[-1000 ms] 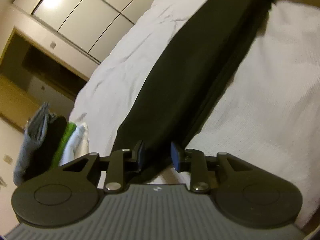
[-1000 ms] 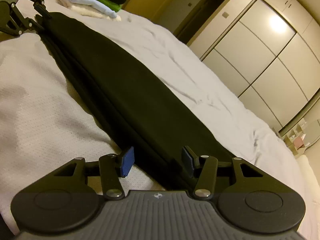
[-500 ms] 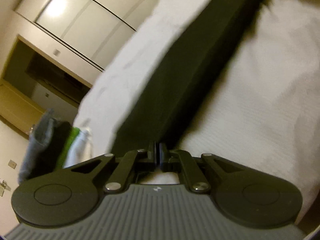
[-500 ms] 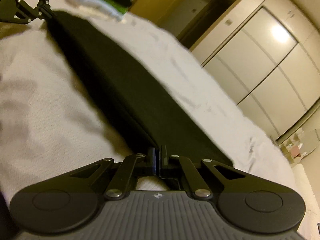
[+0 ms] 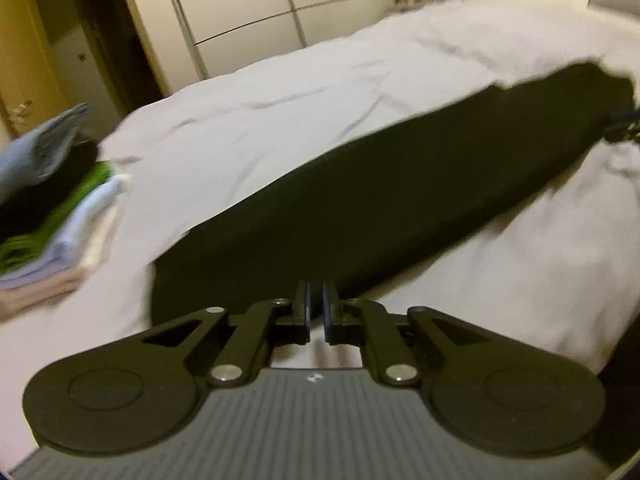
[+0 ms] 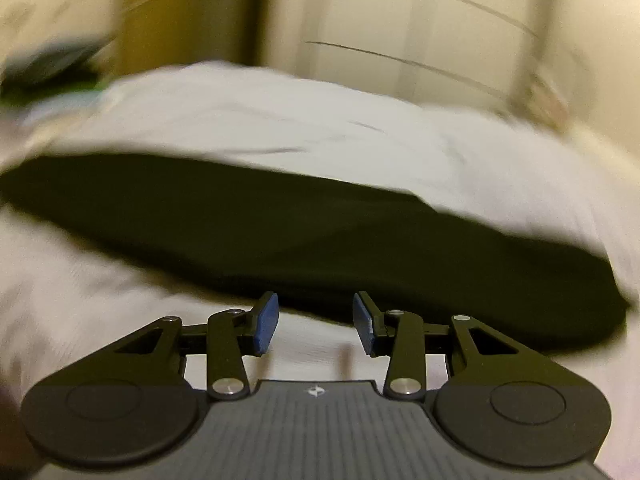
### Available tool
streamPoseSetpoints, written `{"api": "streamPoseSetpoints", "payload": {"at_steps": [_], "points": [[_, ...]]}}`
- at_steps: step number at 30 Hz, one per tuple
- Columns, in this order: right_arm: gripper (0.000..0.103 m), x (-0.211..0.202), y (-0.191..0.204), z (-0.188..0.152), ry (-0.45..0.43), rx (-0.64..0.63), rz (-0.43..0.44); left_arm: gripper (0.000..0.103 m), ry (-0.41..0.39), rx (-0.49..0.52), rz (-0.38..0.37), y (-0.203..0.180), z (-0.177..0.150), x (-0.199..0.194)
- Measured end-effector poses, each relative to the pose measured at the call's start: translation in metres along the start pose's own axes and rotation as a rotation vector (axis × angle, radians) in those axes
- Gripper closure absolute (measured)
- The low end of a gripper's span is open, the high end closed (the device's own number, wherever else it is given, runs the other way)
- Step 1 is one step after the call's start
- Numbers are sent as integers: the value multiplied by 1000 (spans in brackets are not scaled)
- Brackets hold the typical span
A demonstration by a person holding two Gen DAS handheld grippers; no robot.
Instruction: Fold clothes
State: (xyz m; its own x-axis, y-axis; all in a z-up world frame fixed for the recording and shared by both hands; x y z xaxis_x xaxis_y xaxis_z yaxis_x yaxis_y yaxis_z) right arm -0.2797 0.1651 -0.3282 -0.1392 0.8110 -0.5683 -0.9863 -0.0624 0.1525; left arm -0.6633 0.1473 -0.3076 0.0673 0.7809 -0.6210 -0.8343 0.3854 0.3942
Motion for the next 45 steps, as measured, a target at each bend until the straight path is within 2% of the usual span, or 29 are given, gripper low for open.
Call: {"api": "streamPoseSetpoints", "payload": {"at_steps": [4, 6, 8, 10, 11, 14, 16, 18, 19, 21, 23, 27, 31, 33, 38, 41, 45], "points": [[63, 1, -65, 23, -74, 253, -39, 94, -50, -112, -81, -8, 34, 31], [59, 15, -89, 26, -75, 291, -49, 93, -22, -154, -108, -12, 39, 51], [59, 34, -105, 21, -15, 271, -88, 93, 26, -193, -127, -16, 38, 72], [59, 45, -114, 9, 47, 236, -137, 93, 68, -242, -129, -13, 28, 80], [59, 43, -116, 7, 49, 237, -139, 93, 73, -268, -127, -10, 24, 78], [57, 28, -111, 16, 17, 269, -144, 93, 94, -307, -84, 3, 15, 68], [55, 20, -97, 24, -17, 284, -78, 92, 107, -319, -57, 8, 13, 64], [44, 21, -76, 29, -20, 262, -13, 91, 147, -353, -44, 10, 15, 66], [42, 24, -65, 27, -11, 238, -10, 91, 168, -371, -38, 11, 16, 67], [41, 38, -49, 18, 54, 227, -24, 89, 207, -390, -19, 9, 17, 63], [40, 53, -46, 9, 122, 265, -71, 82, 245, -401, -6, 6, 21, 61], [36, 42, -37, 5, 129, 293, -134, 74, 298, -392, 28, 0, 26, 47], [23, 7, -30, 12, 107, 353, -150, 63, 287, -372, 47, -6, 32, 20], [14, -14, -28, 16, 87, 392, -150, 61, 271, -353, 59, -12, 35, 6], [13, -49, -24, 27, 101, 468, -142, 53, 242, -313, 64, -25, 42, -30], [13, -65, -21, 28, 141, 482, -179, 42, 224, -297, 61, -34, 44, -46], [13, -94, -19, 27, 97, 497, -192, 41, 196, -263, 58, -47, 45, -65]]}}
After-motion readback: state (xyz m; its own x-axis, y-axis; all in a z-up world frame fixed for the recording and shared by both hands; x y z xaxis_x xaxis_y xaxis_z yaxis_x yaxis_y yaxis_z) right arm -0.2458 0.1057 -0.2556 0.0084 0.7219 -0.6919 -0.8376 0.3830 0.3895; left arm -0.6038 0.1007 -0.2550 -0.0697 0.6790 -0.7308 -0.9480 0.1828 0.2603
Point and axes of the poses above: each gripper's, at about its wrist camera, not at the fingertips, and x roughly the way its jaws point, y to its left, z to its top, the point moved 3 cm from there along x, roughly the way its jaws point, and after that the axes turned 15 degrees about x, right-handed, at the moved point
